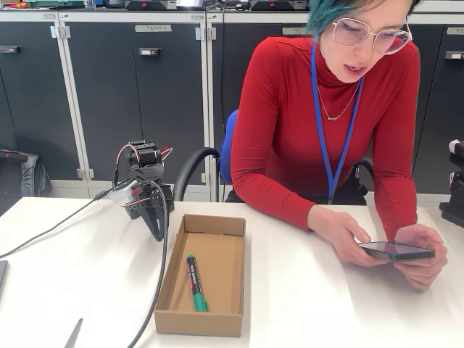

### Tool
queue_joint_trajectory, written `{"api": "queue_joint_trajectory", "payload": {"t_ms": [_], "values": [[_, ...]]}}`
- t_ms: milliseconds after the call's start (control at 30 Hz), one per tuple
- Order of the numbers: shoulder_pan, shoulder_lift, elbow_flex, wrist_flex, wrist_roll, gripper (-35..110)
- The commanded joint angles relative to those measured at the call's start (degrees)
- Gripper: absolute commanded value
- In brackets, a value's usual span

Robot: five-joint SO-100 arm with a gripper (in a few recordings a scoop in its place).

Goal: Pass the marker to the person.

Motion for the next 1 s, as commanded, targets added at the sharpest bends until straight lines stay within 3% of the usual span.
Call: {"api": "queue_joint_trajectory", "payload": {"t_ms": [0, 367, 600, 967], "values": [[0.35, 0.62, 0.62, -0.44, -0.79, -5], [1.05, 0.62, -1.23, -4.92, 1.41, -5], [1.23, 0.62, -15.21, -6.86, 7.47, -5], [1.49, -9.58, -37.88, -19.07, 18.11, -5]]}}
